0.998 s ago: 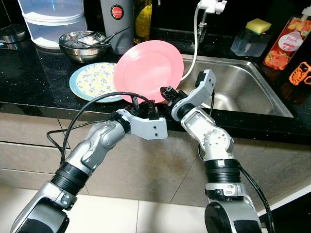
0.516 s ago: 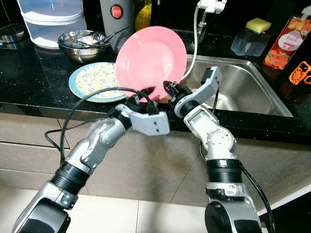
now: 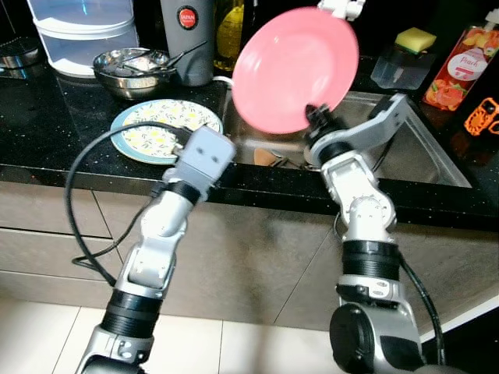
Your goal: Kitchen organization
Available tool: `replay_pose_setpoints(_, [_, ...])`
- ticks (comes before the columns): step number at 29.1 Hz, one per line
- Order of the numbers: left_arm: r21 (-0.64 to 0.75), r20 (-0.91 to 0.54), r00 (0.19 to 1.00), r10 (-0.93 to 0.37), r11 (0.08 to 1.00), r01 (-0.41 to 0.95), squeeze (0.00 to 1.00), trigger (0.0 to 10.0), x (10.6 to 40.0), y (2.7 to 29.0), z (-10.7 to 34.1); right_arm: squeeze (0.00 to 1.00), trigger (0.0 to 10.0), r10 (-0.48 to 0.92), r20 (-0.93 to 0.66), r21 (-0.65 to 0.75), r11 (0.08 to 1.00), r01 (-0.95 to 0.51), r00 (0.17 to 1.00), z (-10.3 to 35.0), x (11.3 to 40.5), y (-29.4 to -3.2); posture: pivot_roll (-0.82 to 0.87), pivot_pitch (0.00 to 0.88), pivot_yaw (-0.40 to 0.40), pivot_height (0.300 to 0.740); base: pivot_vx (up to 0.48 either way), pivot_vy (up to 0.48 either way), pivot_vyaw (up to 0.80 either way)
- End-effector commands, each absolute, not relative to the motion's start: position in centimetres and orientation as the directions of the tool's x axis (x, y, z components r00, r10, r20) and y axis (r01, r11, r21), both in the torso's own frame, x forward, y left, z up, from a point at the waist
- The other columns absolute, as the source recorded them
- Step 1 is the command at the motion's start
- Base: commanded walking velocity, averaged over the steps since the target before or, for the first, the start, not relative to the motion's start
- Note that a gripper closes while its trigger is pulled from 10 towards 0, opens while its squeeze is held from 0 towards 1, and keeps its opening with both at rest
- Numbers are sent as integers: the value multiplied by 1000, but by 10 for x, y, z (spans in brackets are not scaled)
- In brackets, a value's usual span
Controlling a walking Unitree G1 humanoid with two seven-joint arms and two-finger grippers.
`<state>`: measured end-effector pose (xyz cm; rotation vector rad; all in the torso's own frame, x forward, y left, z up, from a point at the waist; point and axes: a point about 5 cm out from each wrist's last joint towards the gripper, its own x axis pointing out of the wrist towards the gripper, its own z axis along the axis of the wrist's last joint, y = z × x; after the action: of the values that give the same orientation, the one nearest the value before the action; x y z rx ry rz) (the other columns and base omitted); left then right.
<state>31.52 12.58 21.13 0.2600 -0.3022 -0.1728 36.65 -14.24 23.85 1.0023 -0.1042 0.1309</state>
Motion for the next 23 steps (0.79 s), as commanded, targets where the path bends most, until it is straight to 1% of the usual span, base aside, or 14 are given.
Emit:
replay_pose_setpoints(1, [216,276,945,-176,969,118,0,10000,315,127,214,0,10000,32,123,838,533,-121,992,234,368,-149,201,0,-86,740,0,0,0])
replay_pose_setpoints(2, [165,283,953,-110,984,65,0,10000,319,141,219,0,10000,26,75,806,587,-76,997,227,369,-152,202,0,-85,740,0,0,0])
replay_pose_setpoints(3, [165,283,953,-110,984,65,0,10000,319,141,219,0,10000,26,75,806,587,-76,997,227,369,-152,202,0,-85,740,0,0,0])
replay_pose_setpoints(4, [132,279,959,-48,991,12,0,10000,321,157,225,0,10000,21,40,767,641,-45,999,221,370,-153,207,0,-87,740,0,0,0])
replay_pose_setpoints(6, [147,247,969,-16,989,-22,0,10000,322,173,226,0,10000,6,20,671,741,-18,1000,216,371,-154,208,0,-84,740,0,0,0])
replay_pose_setpoints(9, [120,235,972,-29,993,1,0,10000,319,174,225,0,10000,0,27,649,760,-17,1000,216,371,-154,208,0,-82,740,0,0,0])
replay_pose_setpoints(10, [24,216,976,-31,999,27,0,10000,316,172,224,0,10000,-10,38,625,780,-16,999,217,371,-155,208,0,-80,740,0,0,0])
replay_pose_setpoints(11, [24,216,976,-31,999,27,0,10000,316,172,224,0,10000,-10,38,625,780,-16,999,217,371,-155,208,0,-80,740,0,0,0])
replay_pose_setpoints(12, [-60,206,978,-26,997,39,0,10000,313,170,224,0,10000,-14,48,614,789,-18,999,219,371,-157,207,0,-79,740,0,0,0])
replay_pose_setpoints(15, [-94,200,980,-19,995,39,0,10000,311,170,225,0,10000,-14,54,596,803,-21,998,220,371,-158,208,0,-79,740,0,0,0])
replay_pose_setpoints(16, [-94,200,980,-19,995,39,0,10000,311,170,225,0,10000,-14,54,596,803,-21,998,220,371,-158,208,0,-79,740,0,0,0])
replay_pose_setpoints(18, [4,199,980,-12,1000,11,0,10000,311,172,225,0,10000,-14,37,557,830,-9,999,219,372,-160,208,0,-79,740,0,0,0])
replay_pose_setpoints(21, [174,221,974,-52,985,13,0,10000,311,172,228,0,10000,-34,-11,624,781,34,999,215,375,-163,212,0,-83,740,0,0,0])
replay_pose_setpoints(23, [174,221,974,-52,985,13,0,10000,311,172,228,0,10000,-34,-11,624,781,34,999,215,375,-163,212,0,-83,740,0,0,0])
